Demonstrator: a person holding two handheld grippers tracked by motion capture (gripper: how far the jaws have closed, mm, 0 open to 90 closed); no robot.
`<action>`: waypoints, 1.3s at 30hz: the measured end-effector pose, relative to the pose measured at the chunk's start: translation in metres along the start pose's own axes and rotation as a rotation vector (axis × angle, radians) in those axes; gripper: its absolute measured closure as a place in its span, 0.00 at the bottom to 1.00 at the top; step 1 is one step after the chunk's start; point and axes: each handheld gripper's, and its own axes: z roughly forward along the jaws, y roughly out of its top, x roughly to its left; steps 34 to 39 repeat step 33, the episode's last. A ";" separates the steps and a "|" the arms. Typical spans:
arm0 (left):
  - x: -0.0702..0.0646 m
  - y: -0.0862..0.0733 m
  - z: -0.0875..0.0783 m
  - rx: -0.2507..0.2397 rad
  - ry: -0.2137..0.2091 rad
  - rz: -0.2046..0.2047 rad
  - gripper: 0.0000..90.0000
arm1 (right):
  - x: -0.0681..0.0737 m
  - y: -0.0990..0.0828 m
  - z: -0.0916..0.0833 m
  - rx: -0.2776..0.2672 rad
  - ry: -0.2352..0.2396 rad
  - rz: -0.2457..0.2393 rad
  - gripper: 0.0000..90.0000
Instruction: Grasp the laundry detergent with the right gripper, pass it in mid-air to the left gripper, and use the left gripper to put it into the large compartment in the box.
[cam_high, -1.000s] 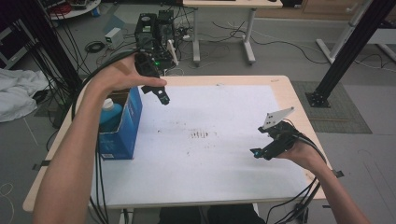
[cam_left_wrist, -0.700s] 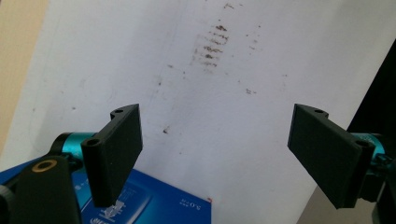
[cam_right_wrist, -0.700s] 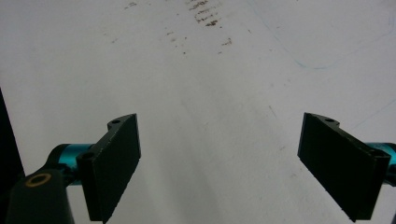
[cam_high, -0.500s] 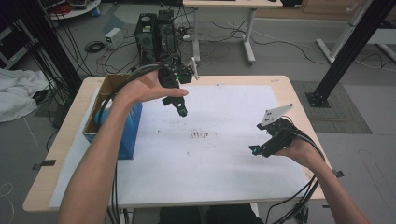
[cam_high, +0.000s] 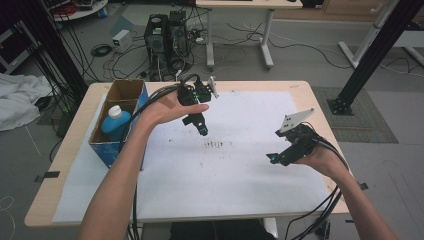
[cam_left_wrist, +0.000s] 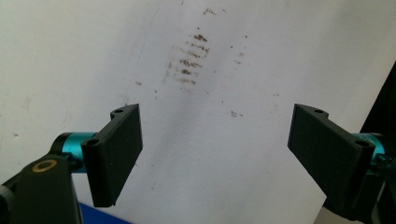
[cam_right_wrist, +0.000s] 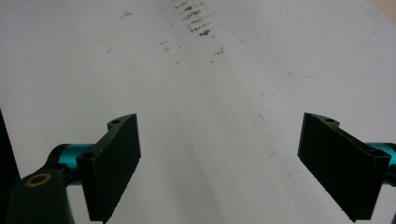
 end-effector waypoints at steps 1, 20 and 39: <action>0.000 -0.001 0.002 -0.002 0.000 -0.005 0.20 | -0.001 0.000 0.000 -0.001 0.002 -0.003 0.14; 0.003 -0.006 0.007 0.011 -0.007 -0.005 0.20 | 0.000 0.003 0.004 0.004 0.012 -0.005 0.14; -0.001 -0.010 0.012 0.018 -0.008 -0.002 0.20 | 0.001 0.003 0.003 0.006 0.002 0.004 0.14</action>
